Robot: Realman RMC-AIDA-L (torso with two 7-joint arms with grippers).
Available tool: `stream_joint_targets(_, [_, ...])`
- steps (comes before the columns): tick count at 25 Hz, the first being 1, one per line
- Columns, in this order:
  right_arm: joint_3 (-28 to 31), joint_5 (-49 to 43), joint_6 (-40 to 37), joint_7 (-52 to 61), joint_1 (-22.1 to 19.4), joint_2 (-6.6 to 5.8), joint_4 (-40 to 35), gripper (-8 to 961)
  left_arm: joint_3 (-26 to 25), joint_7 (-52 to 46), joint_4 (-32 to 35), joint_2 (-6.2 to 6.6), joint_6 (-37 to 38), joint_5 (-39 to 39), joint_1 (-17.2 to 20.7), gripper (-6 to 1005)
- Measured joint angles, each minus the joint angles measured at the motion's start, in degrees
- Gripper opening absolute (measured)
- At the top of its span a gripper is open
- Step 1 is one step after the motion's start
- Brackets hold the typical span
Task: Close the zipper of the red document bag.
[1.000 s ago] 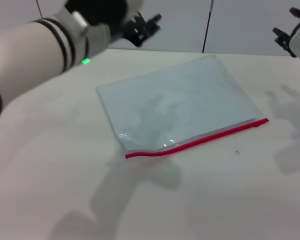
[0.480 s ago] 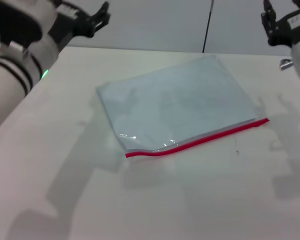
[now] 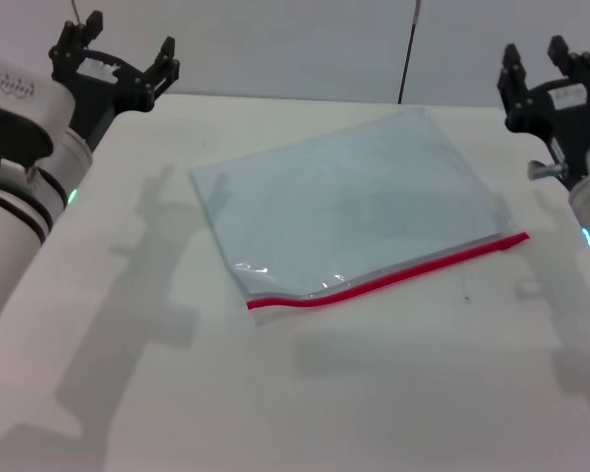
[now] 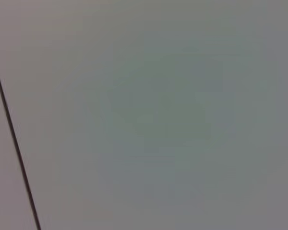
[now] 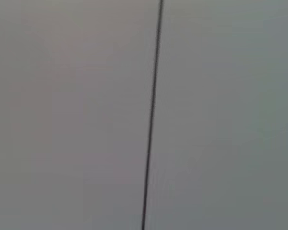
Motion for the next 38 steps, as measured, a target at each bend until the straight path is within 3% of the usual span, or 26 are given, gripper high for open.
stream_joint_targets(8, [-1.7,0.3,-5.2,12.2,2.8,0.19,12.6,489,5.3,-3.1,-17.5,-0.18,14.9,-6.3,-7.0,891])
stream_joint_targets(11, [-1.6,0.4,-6.0,14.7,3.1,0.19,14.9,489,5.9,-3.5,-20.2,-0.18,17.3,-7.6,-8.0,891])
stream_joint_targets(38, [-1.8,1.2,-5.7,14.6,3.9,0.22,16.8,489,5.9,-4.1,-21.6,-0.05,18.1,-8.7,-8.5,890])
